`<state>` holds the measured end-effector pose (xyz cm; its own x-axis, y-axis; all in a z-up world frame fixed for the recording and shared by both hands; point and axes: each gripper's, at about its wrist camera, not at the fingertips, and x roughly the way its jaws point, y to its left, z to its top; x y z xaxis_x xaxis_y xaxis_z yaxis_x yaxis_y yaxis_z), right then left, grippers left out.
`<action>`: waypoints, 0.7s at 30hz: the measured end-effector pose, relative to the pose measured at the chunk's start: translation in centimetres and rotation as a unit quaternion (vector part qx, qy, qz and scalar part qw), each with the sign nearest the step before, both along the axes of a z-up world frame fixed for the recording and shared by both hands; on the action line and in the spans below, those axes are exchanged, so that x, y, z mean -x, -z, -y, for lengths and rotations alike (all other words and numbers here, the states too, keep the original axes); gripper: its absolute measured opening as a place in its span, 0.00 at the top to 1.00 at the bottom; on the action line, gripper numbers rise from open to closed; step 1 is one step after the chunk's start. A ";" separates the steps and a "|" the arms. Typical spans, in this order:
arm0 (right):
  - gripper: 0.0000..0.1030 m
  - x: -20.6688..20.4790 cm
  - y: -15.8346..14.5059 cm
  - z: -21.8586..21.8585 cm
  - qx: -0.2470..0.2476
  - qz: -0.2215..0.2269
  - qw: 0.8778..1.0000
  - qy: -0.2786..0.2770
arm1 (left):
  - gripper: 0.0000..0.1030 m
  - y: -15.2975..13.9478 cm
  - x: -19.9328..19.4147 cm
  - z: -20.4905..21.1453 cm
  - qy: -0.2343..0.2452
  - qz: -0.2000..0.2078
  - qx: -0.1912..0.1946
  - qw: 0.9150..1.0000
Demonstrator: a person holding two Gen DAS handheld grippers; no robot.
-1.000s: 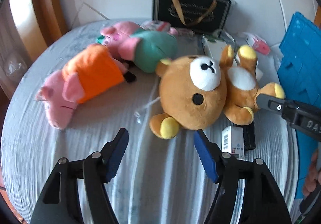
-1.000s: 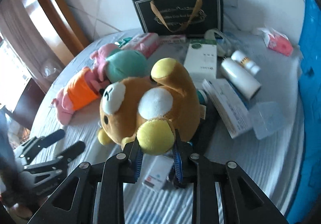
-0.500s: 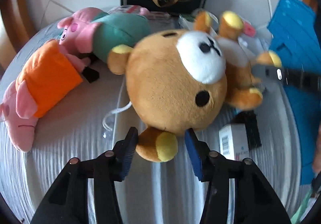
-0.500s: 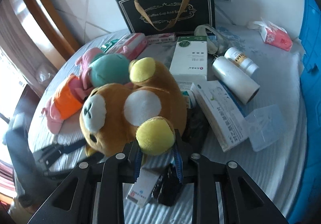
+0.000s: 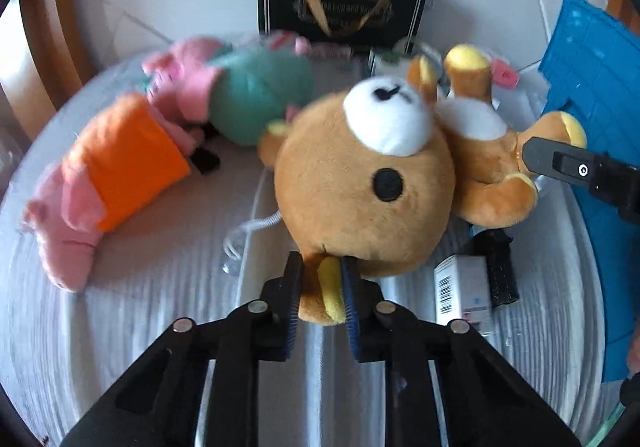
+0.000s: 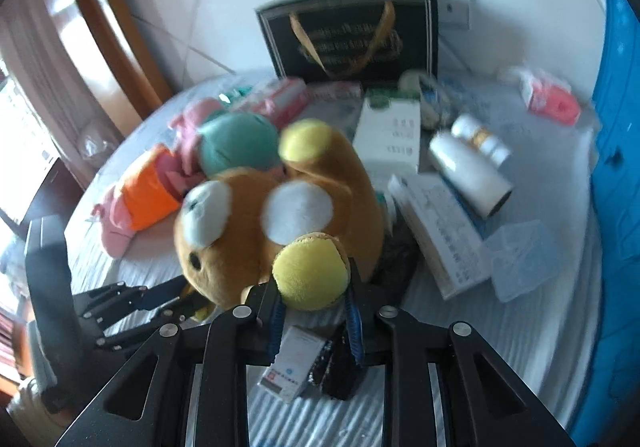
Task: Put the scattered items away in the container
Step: 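Lift the teddy bear with the right tool and carry it over the crate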
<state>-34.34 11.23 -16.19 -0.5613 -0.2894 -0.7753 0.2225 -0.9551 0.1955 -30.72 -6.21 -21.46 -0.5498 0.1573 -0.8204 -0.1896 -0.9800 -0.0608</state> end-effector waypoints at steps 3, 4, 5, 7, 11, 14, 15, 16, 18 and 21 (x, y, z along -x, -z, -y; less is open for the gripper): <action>0.76 -1.4 -2.2 0.2 0.019 -0.032 0.999 -0.018 | 1.00 -2.8 -1.2 -0.1 -0.002 -0.033 0.009 0.999; 0.76 -1.8 -2.8 0.5 0.016 -0.040 0.999 -0.022 | 1.00 -3.8 -1.5 -0.1 -0.008 -0.041 0.004 0.999; 0.76 -2.6 -3.8 0.9 0.005 -0.054 0.998 -0.025 | 1.00 -5.2 -2.2 0.1 -0.015 -0.053 0.002 0.999; 0.76 -3.6 -5.5 0.9 0.021 -0.071 0.997 -0.026 | 1.00 -7.2 -3.3 0.4 -0.019 -0.069 0.001 0.997; 0.77 -5.7 -9.6 1.5 0.024 -0.111 0.993 -0.030 | 1.00 -10.2 -5.4 0.2 -0.013 -0.091 0.003 0.996; 0.77 -8.0 -13.6 1.6 0.018 -0.152 0.988 -0.018 | 1.00 -12.6 -6.5 -0.7 0.016 -0.119 -0.008 0.993; 0.77 -8.8 -15.0 1.3 0.015 -0.169 0.986 -0.006 | 1.00 -13.4 -6.9 -1.2 0.027 -0.129 -0.010 0.991; 0.77 -9.8 -16.5 0.7 0.011 -0.186 0.983 0.010 | 1.00 -14.8 -7.5 -1.9 0.044 -0.142 -0.018 0.989; 0.77 -12.1 -20.1 -1.2 0.015 -0.217 0.975 0.053 | 1.00 -16.3 -8.4 -2.8 0.064 -0.154 -0.031 0.985; 0.77 -16.3 -25.2 -4.0 -0.004 -0.269 0.956 0.114 | 1.00 -18.6 -10.3 -4.8 0.107 -0.177 -0.044 0.977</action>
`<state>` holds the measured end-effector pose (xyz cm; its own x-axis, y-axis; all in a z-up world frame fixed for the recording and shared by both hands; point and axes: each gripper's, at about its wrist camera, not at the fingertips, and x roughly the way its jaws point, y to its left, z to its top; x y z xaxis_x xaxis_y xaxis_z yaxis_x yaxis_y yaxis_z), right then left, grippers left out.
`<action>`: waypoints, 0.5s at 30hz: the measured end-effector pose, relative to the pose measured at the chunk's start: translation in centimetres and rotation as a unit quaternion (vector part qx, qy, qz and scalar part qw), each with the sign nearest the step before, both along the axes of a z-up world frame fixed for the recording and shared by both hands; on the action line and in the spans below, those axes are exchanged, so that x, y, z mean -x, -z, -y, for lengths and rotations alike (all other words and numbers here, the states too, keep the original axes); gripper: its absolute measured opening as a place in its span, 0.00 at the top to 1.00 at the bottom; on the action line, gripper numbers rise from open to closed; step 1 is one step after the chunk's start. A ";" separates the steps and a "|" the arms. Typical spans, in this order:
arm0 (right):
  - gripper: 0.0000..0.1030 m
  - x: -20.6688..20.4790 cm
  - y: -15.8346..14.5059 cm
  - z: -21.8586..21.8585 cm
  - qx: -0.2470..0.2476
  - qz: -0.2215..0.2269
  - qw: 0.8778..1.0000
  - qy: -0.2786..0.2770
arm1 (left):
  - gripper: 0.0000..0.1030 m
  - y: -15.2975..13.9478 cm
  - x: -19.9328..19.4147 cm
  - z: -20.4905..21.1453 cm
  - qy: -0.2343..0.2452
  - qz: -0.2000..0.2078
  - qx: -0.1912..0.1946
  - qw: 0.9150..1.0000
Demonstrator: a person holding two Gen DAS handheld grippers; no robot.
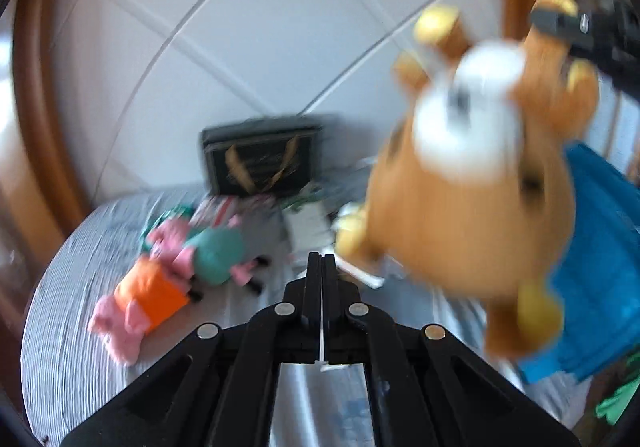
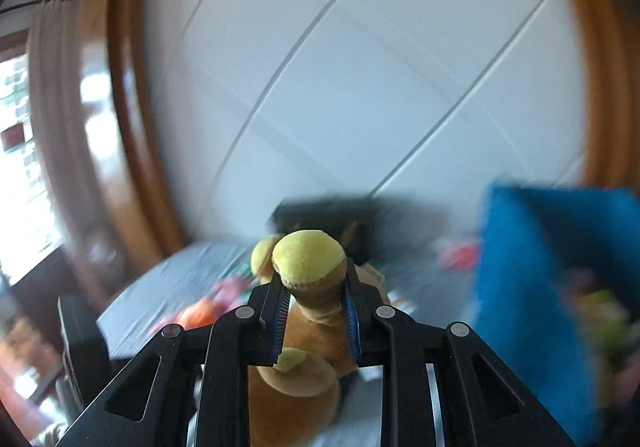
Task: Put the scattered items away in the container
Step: 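Lift the teddy bear with the right tool and carry it over the crate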
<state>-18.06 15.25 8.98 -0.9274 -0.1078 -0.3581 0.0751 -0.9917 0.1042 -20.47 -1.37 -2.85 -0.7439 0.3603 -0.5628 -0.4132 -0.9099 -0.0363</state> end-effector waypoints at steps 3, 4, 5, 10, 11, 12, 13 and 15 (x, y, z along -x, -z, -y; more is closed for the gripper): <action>0.77 -5.1 -4.2 -3.6 -0.006 -0.058 0.994 0.088 | 1.00 -1.7 -2.0 -2.8 0.043 -0.008 -0.013 0.999; 0.77 -7.2 -5.5 -5.2 -0.007 -0.078 0.989 0.124 | 1.00 -2.0 -2.6 -3.8 0.054 -0.009 -0.015 0.998; 0.77 -8.4 -6.1 -6.2 -0.008 -0.086 0.986 0.143 | 1.00 -2.2 -3.0 -4.6 0.065 -0.010 -0.018 0.998; 0.77 -15.8 -6.9 -13.8 -0.023 -0.097 0.956 0.277 | 1.00 -2.7 -5.3 -9.5 0.108 -0.016 -0.013 0.994; 0.77 -16.4 -6.5 -14.9 -0.024 -0.091 0.952 0.292 | 1.00 -2.8 -5.9 -10.8 0.114 -0.017 -0.013 0.993; 0.77 -17.2 -5.7 -16.6 -0.023 -0.077 0.948 0.309 | 1.00 -2.8 -6.4 -12.0 0.118 -0.018 -0.013 0.993; 0.77 -17.6 -4.9 -17.8 -0.021 -0.063 0.946 0.318 | 1.00 -2.8 -6.9 -13.0 0.119 -0.019 -0.013 0.993; 0.77 -18.4 -2.5 -20.6 -0.022 -0.030 0.940 0.338 | 1.00 -2.7 -7.4 -14.7 0.117 -0.016 -0.013 0.993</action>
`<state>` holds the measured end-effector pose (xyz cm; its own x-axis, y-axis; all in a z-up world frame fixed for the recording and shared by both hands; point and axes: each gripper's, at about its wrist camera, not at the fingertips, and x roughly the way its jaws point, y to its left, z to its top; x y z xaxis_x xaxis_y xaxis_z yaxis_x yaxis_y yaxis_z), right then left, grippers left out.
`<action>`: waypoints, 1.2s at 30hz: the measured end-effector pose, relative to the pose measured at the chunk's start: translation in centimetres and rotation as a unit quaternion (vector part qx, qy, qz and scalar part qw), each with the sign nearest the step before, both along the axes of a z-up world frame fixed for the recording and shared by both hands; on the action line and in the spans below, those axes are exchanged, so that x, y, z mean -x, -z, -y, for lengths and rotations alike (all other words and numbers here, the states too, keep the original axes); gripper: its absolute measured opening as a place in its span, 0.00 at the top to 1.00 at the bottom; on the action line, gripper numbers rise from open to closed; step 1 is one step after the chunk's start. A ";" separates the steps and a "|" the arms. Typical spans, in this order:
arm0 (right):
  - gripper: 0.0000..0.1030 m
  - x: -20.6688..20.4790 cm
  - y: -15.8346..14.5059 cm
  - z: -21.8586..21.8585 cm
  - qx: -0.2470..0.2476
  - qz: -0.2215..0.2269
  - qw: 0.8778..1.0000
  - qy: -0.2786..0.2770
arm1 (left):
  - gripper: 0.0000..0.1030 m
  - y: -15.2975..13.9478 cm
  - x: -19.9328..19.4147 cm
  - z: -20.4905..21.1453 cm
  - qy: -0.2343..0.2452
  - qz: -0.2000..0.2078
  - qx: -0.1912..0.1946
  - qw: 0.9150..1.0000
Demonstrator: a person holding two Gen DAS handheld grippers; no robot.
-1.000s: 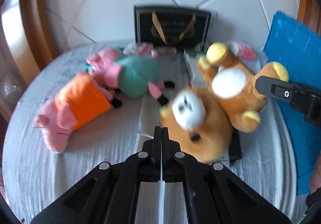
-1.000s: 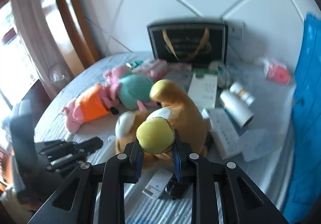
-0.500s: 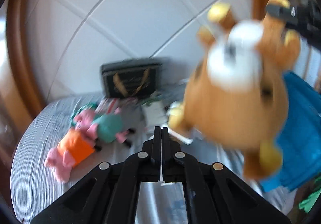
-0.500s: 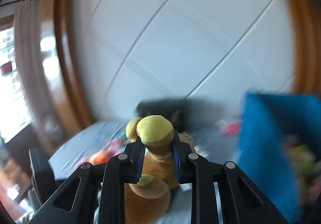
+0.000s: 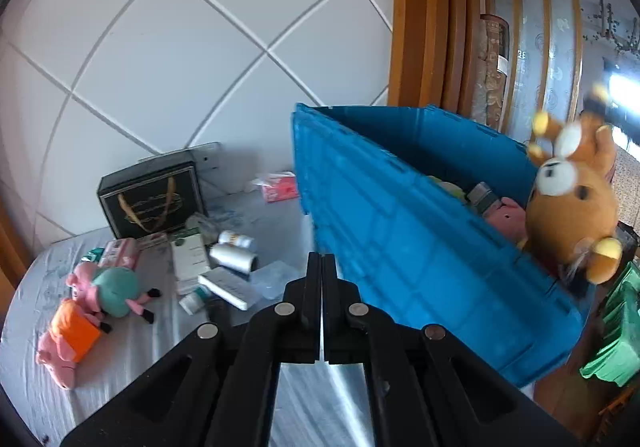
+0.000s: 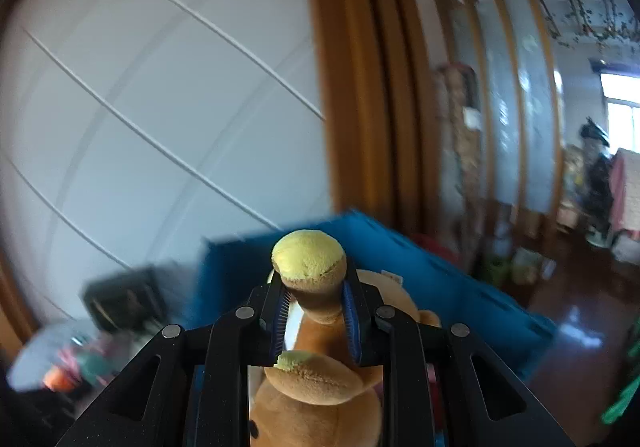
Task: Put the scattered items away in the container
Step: 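Lift the teddy bear with the right tool and carry it over the crate, then open the right tool to drop the teddy bear into the crate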
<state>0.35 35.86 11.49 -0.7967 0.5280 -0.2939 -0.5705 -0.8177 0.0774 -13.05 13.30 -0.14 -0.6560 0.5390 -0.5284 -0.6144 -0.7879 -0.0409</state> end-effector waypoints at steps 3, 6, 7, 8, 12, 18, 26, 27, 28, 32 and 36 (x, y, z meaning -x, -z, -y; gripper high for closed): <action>0.76 -1.0 2.5 -3.6 0.020 0.028 0.999 0.005 | 1.00 0.6 -0.7 -2.2 -0.017 0.006 0.002 1.000; 0.75 -1.0 5.1 -6.0 0.042 0.068 0.996 -0.027 | 1.00 1.2 -1.5 -3.4 -0.046 0.012 0.005 0.999; 0.74 -1.1 5.9 -6.5 0.042 0.079 0.995 -0.032 | 1.00 1.5 -1.8 -3.6 -0.057 0.013 0.005 0.998; 0.73 -1.1 7.2 -7.3 0.048 0.091 0.994 -0.043 | 1.00 1.9 -2.0 -3.7 -0.068 0.017 0.006 0.997; 0.61 -2.4 10.8 -9.2 0.079 0.108 0.989 -0.070 | 1.00 3.3 -2.6 -3.5 -0.112 0.042 0.021 0.993; 0.25 -3.5 12.1 -10.7 0.072 0.117 0.986 -0.097 | 1.00 5.6 -3.8 -2.5 -0.158 0.089 0.045 0.982; 0.00 -5.6 10.2 -8.6 0.040 0.082 0.993 -0.072 | 0.79 7.3 -4.9 1.3 -0.202 0.116 0.070 0.970; 0.00 -5.7 9.9 -8.3 0.039 0.078 0.994 -0.071 | 0.72 7.4 -5.1 2.1 -0.208 0.116 0.067 0.969; 0.00 -5.7 9.6 -7.9 0.038 0.074 0.994 -0.075 | 0.57 7.5 -5.2 2.6 -0.210 0.115 0.066 0.969; 0.00 -5.4 7.9 -3.9 0.018 0.054 0.993 -0.105 | 0.48 7.8 -5.2 6.0 -0.221 0.110 0.058 0.967; 0.00 -4.6 6.6 1.8 0.003 0.032 0.988 -0.148 | 0.48 8.1 -4.2 10.2 -0.223 0.105 0.056 0.968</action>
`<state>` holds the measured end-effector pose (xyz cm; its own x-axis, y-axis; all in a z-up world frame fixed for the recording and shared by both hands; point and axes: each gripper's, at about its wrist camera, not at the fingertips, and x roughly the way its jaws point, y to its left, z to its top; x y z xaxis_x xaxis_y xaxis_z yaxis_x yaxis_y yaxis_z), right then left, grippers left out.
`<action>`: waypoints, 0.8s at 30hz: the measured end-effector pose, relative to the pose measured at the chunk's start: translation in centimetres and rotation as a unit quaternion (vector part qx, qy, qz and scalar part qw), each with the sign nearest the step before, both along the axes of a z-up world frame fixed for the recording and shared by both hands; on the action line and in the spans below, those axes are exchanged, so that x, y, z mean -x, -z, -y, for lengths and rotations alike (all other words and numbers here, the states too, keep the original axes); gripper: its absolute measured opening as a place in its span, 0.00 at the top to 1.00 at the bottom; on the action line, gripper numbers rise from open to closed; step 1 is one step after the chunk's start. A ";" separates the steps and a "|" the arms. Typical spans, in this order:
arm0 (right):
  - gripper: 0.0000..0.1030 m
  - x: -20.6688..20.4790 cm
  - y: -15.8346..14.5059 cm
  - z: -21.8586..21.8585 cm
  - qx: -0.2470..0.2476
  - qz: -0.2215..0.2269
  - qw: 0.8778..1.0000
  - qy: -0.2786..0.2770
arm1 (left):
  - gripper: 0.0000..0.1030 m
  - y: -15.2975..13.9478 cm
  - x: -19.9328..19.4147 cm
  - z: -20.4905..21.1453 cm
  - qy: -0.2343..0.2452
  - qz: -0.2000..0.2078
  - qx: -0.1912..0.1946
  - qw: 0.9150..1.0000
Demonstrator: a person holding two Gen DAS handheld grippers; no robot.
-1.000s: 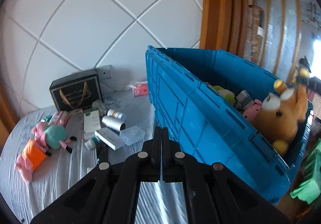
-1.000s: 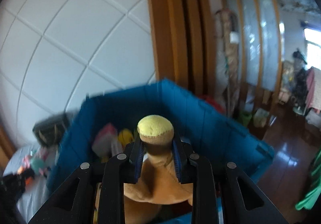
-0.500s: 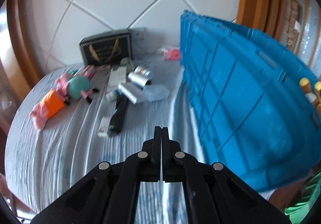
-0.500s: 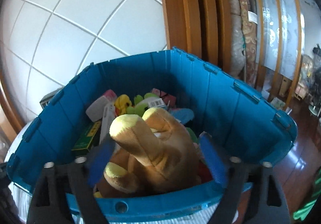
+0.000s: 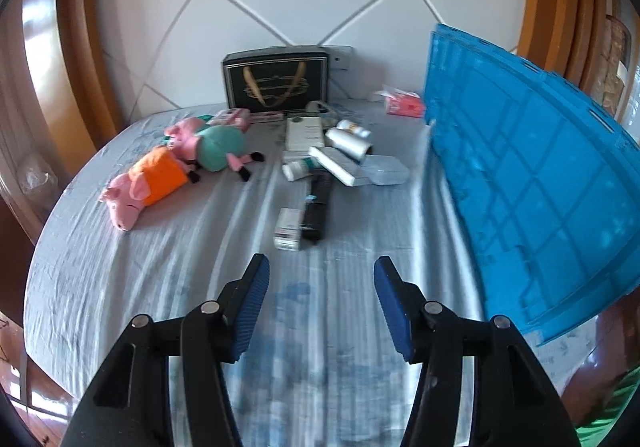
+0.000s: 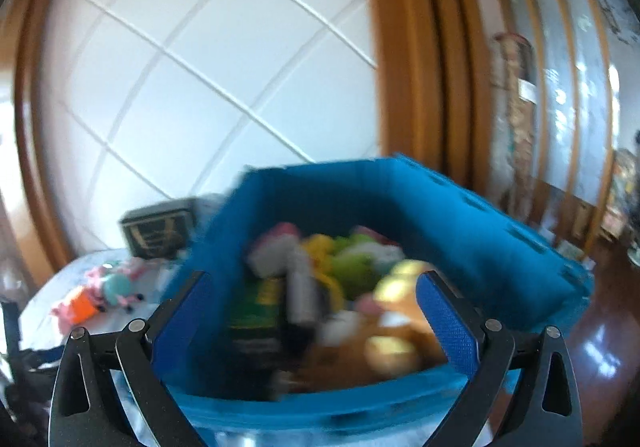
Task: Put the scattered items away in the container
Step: 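Open the right tool to drop the teddy bear into the crate, then move both tools back over the table toward the medicine boxes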
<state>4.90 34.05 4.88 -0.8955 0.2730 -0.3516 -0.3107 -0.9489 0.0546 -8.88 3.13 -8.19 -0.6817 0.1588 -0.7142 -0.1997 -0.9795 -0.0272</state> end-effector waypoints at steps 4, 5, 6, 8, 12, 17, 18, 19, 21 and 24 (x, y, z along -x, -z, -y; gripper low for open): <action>0.00 1.6 -0.8 6.8 -0.010 -0.023 0.999 -0.035 | 0.48 0.7 1.8 5.4 0.010 -0.002 -0.002 1.000; 0.00 2.2 -0.9 9.2 -0.011 -0.030 0.999 -0.038 | 0.48 0.9 2.5 7.2 0.012 0.002 -0.002 1.000; 0.00 2.8 -0.8 11.0 -0.010 -0.033 0.999 -0.040 | 0.48 1.1 3.0 8.5 0.013 0.003 -0.004 1.000; 0.00 4.0 -0.7 14.2 -0.009 -0.036 0.998 -0.055 | 0.48 1.9 4.3 11.9 0.017 0.008 -0.005 1.000; 0.00 7.0 0.7 20.6 -0.013 -0.011 0.997 -0.073 | 0.48 3.2 6.6 16.0 0.022 0.026 -0.009 0.999; 0.00 11.2 4.7 24.1 0.006 0.070 0.995 -0.071 | 0.48 5.5 9.3 18.5 0.023 0.053 -0.024 0.998; 0.00 12.2 5.9 24.3 0.012 0.093 0.993 -0.068 | 0.48 5.8 9.5 18.6 0.026 0.057 -0.026 0.998; 0.00 13.1 7.0 24.4 0.018 0.112 0.991 -0.065 | 0.48 6.3 9.9 18.5 0.030 0.062 -0.028 0.997; 0.00 14.6 9.0 24.1 0.035 0.144 0.987 -0.061 | 0.48 7.1 10.5 18.0 0.039 0.071 -0.027 0.996; 0.00 16.5 11.7 23.7 0.060 0.174 0.981 -0.059 | 0.48 8.4 11.4 16.1 0.056 0.080 -0.029 0.995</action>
